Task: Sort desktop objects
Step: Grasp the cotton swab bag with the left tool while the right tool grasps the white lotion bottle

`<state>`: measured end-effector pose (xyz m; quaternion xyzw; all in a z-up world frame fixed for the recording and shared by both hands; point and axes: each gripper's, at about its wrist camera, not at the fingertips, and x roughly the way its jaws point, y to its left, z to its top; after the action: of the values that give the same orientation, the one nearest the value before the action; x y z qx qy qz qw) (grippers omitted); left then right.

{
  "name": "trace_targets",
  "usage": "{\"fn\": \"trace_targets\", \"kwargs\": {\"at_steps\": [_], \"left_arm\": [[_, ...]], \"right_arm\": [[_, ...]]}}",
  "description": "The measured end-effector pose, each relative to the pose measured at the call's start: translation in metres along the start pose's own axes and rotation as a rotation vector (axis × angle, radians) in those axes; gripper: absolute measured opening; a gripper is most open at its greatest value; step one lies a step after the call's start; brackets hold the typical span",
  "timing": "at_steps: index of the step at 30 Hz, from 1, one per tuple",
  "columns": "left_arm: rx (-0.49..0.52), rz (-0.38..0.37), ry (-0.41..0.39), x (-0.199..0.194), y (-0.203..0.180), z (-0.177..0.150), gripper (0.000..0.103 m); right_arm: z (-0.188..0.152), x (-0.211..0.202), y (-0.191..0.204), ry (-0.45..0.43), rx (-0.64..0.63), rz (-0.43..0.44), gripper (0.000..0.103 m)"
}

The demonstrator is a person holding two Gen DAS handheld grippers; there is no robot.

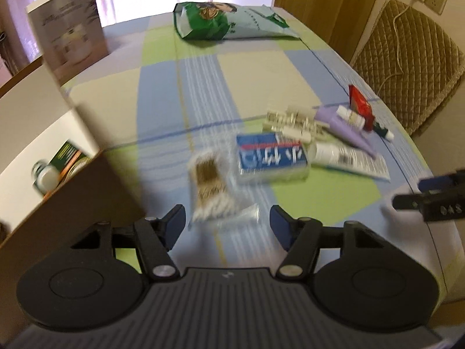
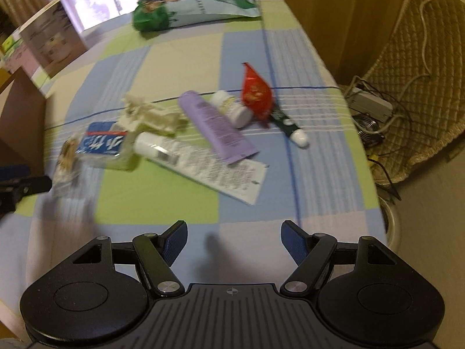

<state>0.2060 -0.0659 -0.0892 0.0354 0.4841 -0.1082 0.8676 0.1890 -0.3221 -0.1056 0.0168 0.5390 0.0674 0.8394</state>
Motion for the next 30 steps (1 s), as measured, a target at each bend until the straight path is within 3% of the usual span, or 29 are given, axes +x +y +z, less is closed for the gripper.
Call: {"fn": "trace_targets", "kwargs": {"at_steps": [4, 8, 10, 13, 19, 23, 25, 30], "left_arm": [[0.025, 0.034, -0.002, 0.023, -0.005, 0.013, 0.05], [0.029, 0.058, 0.033, 0.043, -0.006, 0.016, 0.037], [0.027, 0.07, 0.042, 0.048, -0.004, 0.012, 0.025], [0.031, 0.086, 0.041, 0.047, -0.001, 0.003, 0.019], [0.0, 0.084, 0.08, 0.028, 0.007, -0.017, 0.018], [-0.034, 0.092, 0.106, 0.013, 0.012, -0.036, 0.018], [-0.057, 0.098, 0.115, 0.006, 0.016, -0.044, 0.018], [-0.112, 0.122, 0.12, -0.006, 0.026, -0.058, 0.018]], "right_arm": [[0.005, 0.001, -0.014, -0.008, 0.024, 0.0, 0.077], [0.011, 0.0, -0.02, -0.032, 0.019, 0.022, 0.077], [0.015, -0.002, -0.013, -0.071, -0.051, 0.062, 0.077], [0.02, -0.005, -0.003, -0.129, -0.158, 0.122, 0.077], [0.027, 0.014, 0.041, -0.194, -0.644, 0.193, 0.077], [0.031, 0.036, 0.056, -0.169, -0.847, 0.231, 0.076], [0.034, 0.05, 0.059, -0.13, -0.912, 0.235, 0.047], [0.039, 0.073, 0.056, -0.088, -0.977, 0.252, 0.046]]}}
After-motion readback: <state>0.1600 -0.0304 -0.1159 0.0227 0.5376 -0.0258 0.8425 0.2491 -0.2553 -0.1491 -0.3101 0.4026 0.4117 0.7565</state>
